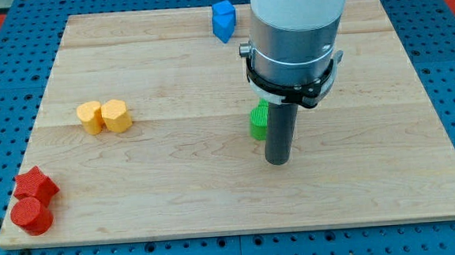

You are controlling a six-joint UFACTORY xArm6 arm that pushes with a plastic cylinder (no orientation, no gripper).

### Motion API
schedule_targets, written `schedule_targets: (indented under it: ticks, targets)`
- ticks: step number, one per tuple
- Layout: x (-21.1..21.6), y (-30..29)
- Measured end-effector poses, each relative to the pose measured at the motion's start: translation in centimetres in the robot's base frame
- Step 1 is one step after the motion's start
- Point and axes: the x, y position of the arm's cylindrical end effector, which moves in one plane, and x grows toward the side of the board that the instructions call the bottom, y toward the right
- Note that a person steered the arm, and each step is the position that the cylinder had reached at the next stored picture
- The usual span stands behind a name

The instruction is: Move the yellow hexagon slightly up

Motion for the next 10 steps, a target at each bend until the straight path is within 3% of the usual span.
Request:
schedule_targets:
  ticks: [3,4,7,9,10]
  targets:
    - [1.1,0.4]
    - [2.9,-3.5]
    - [-3.7,-20.0]
    - [-15.5,-21.2]
    - [-13.5,-17.9]
